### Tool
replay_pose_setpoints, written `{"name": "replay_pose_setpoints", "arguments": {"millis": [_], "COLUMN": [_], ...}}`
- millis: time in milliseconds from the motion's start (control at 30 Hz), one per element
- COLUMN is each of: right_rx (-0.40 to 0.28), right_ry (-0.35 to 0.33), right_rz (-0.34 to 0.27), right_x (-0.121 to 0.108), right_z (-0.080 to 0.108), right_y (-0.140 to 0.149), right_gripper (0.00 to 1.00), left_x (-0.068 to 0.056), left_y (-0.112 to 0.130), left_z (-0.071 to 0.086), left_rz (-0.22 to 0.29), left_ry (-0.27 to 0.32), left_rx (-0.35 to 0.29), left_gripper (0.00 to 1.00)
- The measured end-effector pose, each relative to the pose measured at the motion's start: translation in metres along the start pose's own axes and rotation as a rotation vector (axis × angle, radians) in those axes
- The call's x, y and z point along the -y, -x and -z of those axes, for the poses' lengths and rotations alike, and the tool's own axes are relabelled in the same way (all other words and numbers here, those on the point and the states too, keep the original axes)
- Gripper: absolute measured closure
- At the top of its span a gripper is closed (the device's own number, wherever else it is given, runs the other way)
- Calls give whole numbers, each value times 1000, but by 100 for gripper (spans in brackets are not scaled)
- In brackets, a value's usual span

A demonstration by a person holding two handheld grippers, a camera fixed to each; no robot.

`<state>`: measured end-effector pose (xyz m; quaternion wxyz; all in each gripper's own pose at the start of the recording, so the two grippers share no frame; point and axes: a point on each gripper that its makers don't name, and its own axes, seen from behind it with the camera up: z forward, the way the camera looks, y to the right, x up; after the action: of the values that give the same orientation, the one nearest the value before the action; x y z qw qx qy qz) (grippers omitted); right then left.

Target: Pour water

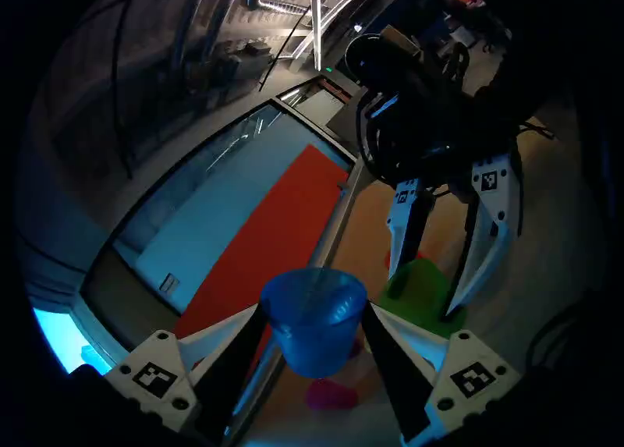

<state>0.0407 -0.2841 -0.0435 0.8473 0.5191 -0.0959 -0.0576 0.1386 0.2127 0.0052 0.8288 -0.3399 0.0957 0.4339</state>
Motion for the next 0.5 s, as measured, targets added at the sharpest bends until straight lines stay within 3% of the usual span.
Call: {"name": "replay_pose_setpoints", "arguments": {"millis": [500], "right_rx": [-8], "right_ry": [0], "right_rz": [0], "right_x": [0], "right_z": [0], "right_y": [-3], "right_gripper": [8], "left_x": [-2], "left_y": [-5], "left_z": [-2], "left_rz": [-57], "left_ry": [3], "left_rx": [5], "left_gripper": [15]}}
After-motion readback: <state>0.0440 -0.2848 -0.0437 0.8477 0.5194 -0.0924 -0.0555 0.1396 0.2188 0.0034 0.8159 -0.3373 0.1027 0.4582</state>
